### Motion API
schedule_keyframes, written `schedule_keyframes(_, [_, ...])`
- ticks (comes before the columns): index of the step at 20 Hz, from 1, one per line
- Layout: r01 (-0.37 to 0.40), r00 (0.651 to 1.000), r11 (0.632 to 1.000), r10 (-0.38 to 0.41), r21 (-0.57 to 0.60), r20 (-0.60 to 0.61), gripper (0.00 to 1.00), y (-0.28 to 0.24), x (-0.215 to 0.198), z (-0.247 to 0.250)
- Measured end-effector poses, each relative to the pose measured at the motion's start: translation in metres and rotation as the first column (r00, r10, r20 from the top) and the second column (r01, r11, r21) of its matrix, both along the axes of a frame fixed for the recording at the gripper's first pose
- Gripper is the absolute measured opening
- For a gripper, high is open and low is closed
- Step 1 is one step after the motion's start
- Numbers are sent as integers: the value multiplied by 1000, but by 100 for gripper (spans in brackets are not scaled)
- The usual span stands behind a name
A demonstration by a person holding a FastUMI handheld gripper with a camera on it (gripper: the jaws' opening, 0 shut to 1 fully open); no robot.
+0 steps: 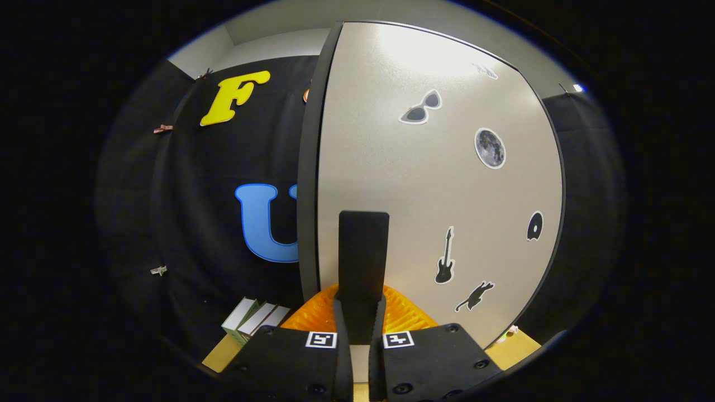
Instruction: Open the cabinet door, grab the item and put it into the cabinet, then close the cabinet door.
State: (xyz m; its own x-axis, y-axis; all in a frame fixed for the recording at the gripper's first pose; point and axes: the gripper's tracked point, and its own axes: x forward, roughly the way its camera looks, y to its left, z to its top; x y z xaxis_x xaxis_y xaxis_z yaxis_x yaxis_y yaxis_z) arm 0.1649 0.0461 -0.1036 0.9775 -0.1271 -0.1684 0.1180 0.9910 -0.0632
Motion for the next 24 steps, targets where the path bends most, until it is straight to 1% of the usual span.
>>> schedule_keyframes(5, [-36, 999, 999, 36, 6, 12, 15, 0, -17, 4])
schedule_keyframes(14, [-118, 993, 993, 118, 11, -6, 15, -7, -44, 7])
schedule_keyframes(19, [-198, 980, 980, 199, 29, -8, 15, -15, -63, 11])
schedule_keyframes(24, [-310, 951, 949, 310, 53, -6, 15, -26, -91, 10])
